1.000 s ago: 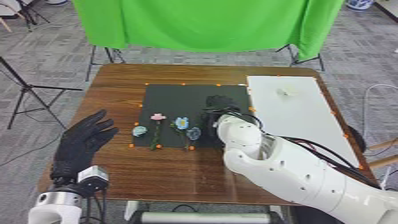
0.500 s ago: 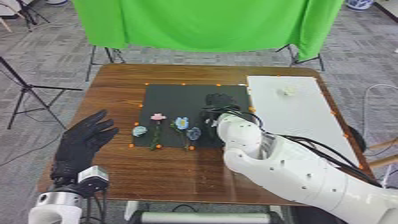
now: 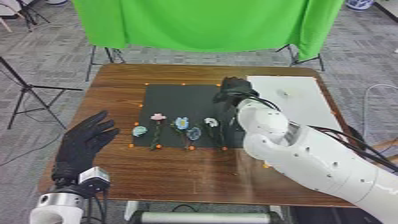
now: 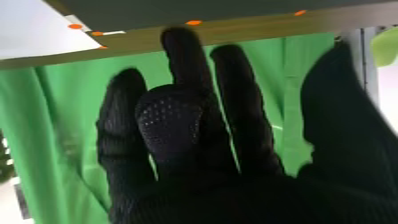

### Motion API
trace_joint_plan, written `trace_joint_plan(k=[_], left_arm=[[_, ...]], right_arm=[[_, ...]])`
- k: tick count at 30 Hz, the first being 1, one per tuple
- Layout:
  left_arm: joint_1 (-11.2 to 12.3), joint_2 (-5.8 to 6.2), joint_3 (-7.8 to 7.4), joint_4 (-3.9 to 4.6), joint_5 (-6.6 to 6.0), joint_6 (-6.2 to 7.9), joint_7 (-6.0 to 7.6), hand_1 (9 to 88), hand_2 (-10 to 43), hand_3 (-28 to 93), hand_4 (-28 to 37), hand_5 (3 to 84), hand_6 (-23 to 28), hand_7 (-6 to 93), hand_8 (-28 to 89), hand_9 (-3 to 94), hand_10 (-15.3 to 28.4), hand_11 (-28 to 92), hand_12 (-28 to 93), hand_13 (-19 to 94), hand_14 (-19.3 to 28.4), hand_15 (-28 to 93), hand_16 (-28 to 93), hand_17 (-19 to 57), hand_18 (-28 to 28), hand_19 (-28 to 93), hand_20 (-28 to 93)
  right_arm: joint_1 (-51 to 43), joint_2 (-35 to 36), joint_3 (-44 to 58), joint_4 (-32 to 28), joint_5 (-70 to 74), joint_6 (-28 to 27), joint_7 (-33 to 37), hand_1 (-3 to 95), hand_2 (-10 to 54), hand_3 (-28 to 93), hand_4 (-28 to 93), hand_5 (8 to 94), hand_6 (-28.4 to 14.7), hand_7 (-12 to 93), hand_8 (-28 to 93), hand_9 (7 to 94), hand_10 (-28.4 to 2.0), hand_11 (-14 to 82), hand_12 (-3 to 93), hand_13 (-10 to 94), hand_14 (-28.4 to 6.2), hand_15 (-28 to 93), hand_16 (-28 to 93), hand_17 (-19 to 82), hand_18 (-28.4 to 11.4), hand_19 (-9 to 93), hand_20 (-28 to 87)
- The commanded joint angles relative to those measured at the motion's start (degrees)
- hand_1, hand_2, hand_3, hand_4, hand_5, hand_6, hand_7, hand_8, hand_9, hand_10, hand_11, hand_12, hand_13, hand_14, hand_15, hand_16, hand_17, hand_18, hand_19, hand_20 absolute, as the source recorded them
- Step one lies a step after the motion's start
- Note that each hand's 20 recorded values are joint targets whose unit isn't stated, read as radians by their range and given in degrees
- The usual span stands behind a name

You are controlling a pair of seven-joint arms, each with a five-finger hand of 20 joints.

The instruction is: Arrange flowers

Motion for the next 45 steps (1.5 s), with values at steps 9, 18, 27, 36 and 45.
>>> trace_joint_plan(k=[9, 18, 27, 36, 45], left_arm=[[-0.3, 0.39, 1.43, -0.06, -0.01, 0.4, 0.9, 25.4, 4.3, 83, -18.6, 43.3, 11.9, 15.6, -10, 40.0, 20.2, 28, 10, 32, 27.6, 54, -11, -5.7, 24.1, 64, -5], [-0.6, 0.17, 1.95, 0.3, -0.09, 0.0, 1.18, 25.5, 4.3, 83, -18.6, 43.2, 11.9, 15.6, -10, 40.0, 20.3, 28, 10, 32, 27.6, 54, -11, -5.8, 24.2, 64, -5], [-1.0, 0.04, 1.8, 0.59, -0.05, -0.53, 0.97, 25.4, 4.2, 83, -18.5, 43.2, 11.9, 15.6, -10, 40.0, 20.1, 28, 10, 32, 27.5, 54, -11, -5.8, 24.2, 64, -5], [-2.2, 0.23, 1.78, 1.08, 0.18, -1.49, 0.73, 25.5, 4.2, 83, -18.6, 43.2, 11.9, 15.6, -10, 40.0, 20.1, 28, 10, 32, 27.5, 54, -11, -5.8, 24.1, 64, -5], [-1.8, 0.13, 1.98, 1.1, 0.12, -1.31, 1.03, 25.5, 4.2, 83, -18.6, 43.2, 11.9, 15.6, -10, 40.0, 20.1, 28, 10, 31, 27.5, 54, -11, -5.8, 24.1, 64, -5]], right_arm=[[7.6, 11.4, 2.6, 10.6, 9.2, -2.5, -3.0, 17.3, 5.5, 93, -24, 46.1, -3.8, 18, -14, 47.1, -17.5, 14.5, 13.1, 65, -13.5, 87, 10, 23, -23.3, 87, 19], [4.7, 9.8, 8.2, 14.3, 10.1, -11.8, -0.5, 20.2, 0.2, 93, -22, 34.9, -2.4, 19, -15, 38.5, -16.1, 11.2, 12.7, 64, -12.6, 89, 8, 22, -23.1, 87, 20], [1.1, 7.9, 11.3, 15.5, 9.1, -15.6, 0.1, 20.3, 0.0, 93, -21, 32.8, -1.7, 19, -15, 36.2, -15.4, 9.5, 12.7, 64, -12.9, 90, 7, 22, -23.2, 87, 20], [1.7, 8.4, 9.5, 17.7, 10.1, -14.9, 1.1, 20.2, 0.1, 93, -22, 32.8, -1.9, 19, -15, 36.0, -15.8, 9.2, 12.9, 64, -12.9, 91, 7, 21, -23.1, 87, 19], [2.2, 9.0, 4.5, 17.5, 6.6, -10.5, 3.1, 26.4, -2.3, 93, -26, 41.7, -2.1, 20, -16, 47.7, -12.4, 14.7, 12.1, 67, -11.0, 89, 7, 23, -22.5, 87, 18]])
